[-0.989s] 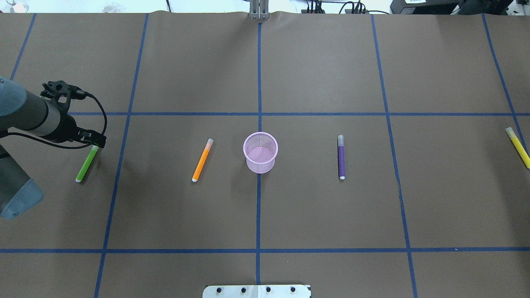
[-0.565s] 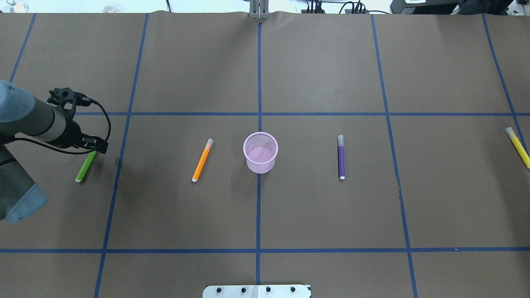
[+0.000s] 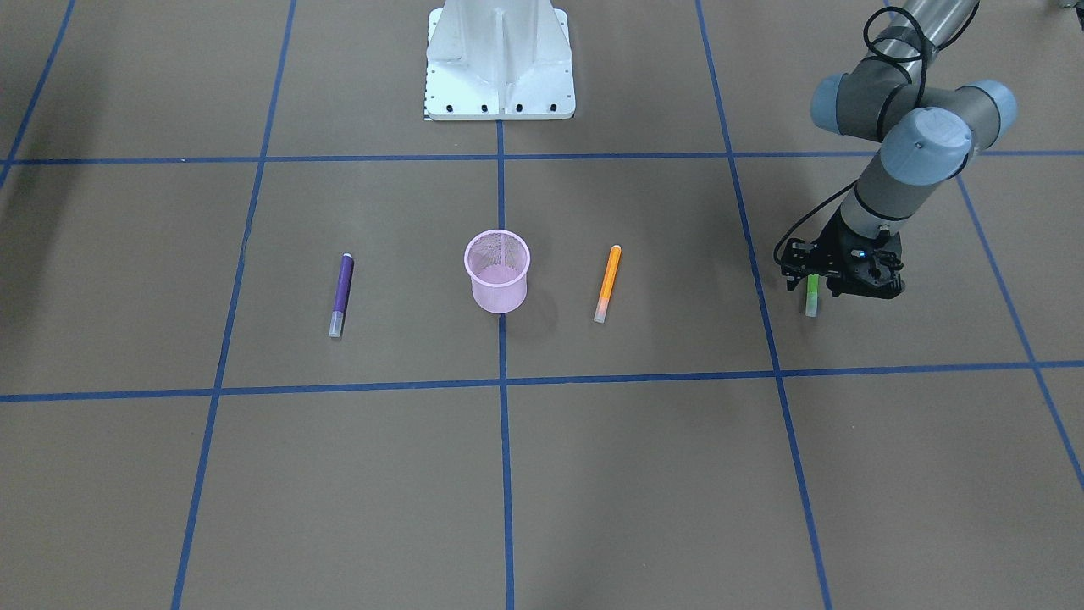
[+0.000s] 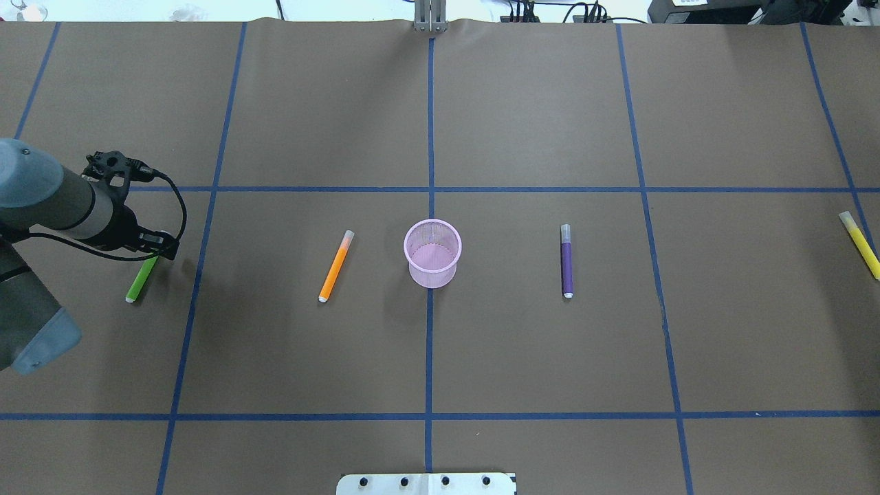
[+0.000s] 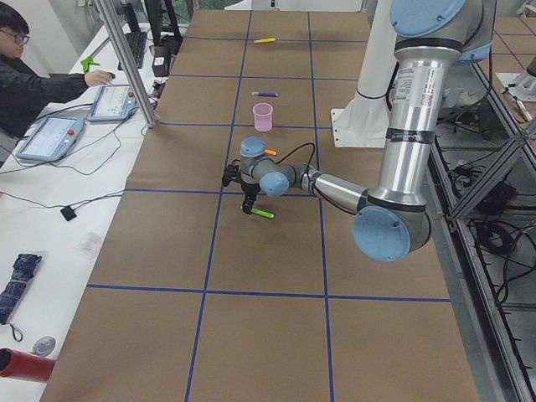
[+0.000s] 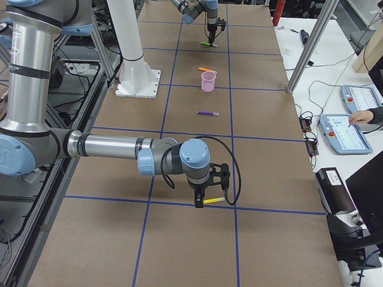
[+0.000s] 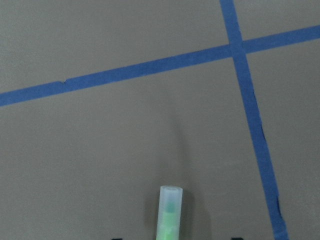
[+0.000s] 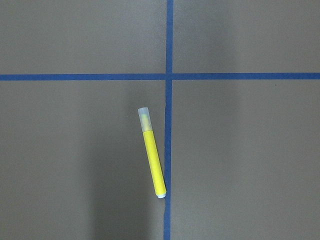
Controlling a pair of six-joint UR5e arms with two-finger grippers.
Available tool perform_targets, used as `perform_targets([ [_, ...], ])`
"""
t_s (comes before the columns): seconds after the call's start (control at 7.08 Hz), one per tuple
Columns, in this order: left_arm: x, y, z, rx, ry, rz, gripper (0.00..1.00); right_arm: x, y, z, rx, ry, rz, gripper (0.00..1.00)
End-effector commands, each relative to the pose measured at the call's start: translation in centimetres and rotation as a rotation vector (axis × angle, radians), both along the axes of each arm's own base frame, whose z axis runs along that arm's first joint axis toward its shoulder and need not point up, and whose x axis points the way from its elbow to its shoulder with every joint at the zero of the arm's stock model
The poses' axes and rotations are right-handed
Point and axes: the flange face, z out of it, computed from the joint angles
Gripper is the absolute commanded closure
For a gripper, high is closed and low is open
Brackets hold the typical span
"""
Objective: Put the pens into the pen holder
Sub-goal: 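Lower the left gripper onto the green marker and close on it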
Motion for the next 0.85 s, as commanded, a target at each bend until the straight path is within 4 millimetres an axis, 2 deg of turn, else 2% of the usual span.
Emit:
perform_targets([
  [0.0, 0.17, 0.05, 0.43, -0.003, -0.006, 0.005, 0.32, 0.0, -0.03, -0.02, 0.0, 0.0, 0.0, 0.01],
  [0.28, 0.23, 0.0, 0.5, -0.005, -0.007, 0.005, 0.44, 0.0, -0.03, -0.02, 0.0, 0.0, 0.0, 0.01],
  [0.42, 0.19, 0.04, 0.61, -0.007, -0.009, 0.005, 0.59, 0.0, -0.03, -0.02, 0.0, 0.0, 0.0, 0.01],
  [0.71, -0.06, 0.22, 0.49, -0.009, -0.005, 0.005, 0.95, 0.02, -0.39, -0.33, 0.008, 0.002, 0.0, 0.01],
])
